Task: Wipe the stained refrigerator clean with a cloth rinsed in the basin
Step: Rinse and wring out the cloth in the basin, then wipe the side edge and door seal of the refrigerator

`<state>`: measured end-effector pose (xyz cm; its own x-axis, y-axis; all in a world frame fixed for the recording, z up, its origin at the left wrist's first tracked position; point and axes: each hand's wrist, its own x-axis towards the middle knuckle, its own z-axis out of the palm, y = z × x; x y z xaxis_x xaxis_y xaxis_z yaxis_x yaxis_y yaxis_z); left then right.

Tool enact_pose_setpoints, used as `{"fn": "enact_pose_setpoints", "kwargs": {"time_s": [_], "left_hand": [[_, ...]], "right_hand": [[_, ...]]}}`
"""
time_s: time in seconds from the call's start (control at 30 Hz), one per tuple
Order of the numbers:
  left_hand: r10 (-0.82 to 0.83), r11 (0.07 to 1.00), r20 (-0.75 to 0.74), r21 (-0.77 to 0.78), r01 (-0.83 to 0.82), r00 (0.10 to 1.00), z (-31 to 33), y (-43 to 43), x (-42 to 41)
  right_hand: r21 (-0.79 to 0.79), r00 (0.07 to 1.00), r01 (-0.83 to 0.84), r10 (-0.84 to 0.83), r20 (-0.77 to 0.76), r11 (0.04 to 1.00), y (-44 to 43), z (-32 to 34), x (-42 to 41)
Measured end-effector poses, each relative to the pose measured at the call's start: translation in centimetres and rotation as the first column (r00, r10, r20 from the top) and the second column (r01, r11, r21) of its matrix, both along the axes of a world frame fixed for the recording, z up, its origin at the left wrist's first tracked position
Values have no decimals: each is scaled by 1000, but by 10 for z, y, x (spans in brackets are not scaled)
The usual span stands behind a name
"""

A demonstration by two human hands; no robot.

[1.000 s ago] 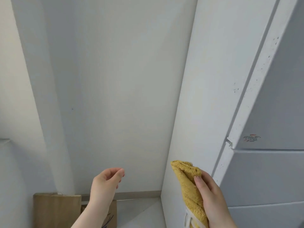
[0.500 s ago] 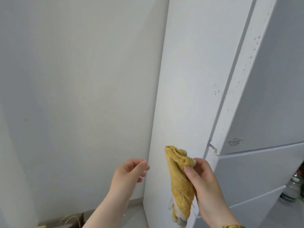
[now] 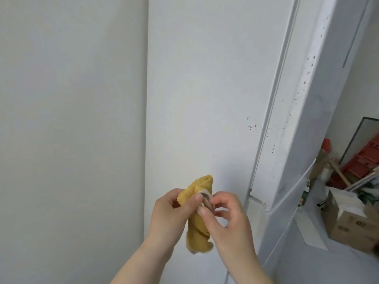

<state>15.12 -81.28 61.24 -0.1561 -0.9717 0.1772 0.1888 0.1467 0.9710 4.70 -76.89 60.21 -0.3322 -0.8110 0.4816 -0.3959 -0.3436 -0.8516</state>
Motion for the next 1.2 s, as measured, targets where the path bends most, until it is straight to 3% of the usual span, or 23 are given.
{"fn": "enact_pose_setpoints", "kwargs": {"time_s": [0.17,0.2,0.27,0.33,0.4,0.5,0.6,0.73,0.87,1.03,1.1,1.2], "left_hand": [[-149,988,-40,41,150,988,1,-28,10],[-176,983,-53,48,179,983,1,-31,11],[-223,972,-81,62,229,971,1,-34,13],[-231,968,-117,73,241,966,2,-33,11],[-239,963,-151,90,254,959,5,-33,8],[-262,954,-180,99,282,948,6,-33,5],[-272,958,-123,55,280,954,8,-38,8],[-232,972,-15,42,232,973,10,-56,19],[-254,962,-33,94,256,967,9,-62,20],[-444,860,-122,220,461,888,-6,-51,12],[-521,809,-100,258,528,848,-17,-41,9],[-482,840,-84,239,487,872,-22,-38,6]], "right_hand": [[41,986,114,-108,-129,993,-16,2,7],[44,987,141,-136,-90,989,-17,2,4],[50,975,155,-161,156,987,-15,4,-2],[43,937,48,-60,345,998,-11,7,-3],[129,966,-99,64,251,987,-9,7,4],[289,997,-50,29,75,956,-14,1,16],[201,995,43,-60,83,979,-18,-1,3],[94,954,155,-173,245,983,-17,0,-23],[37,926,49,-60,374,998,-15,5,-26],[22,769,0,-14,640,1000,-22,12,-29],[-9,733,-22,23,680,1000,-22,13,-30],[35,741,-214,139,657,976,-17,13,-29]]}}
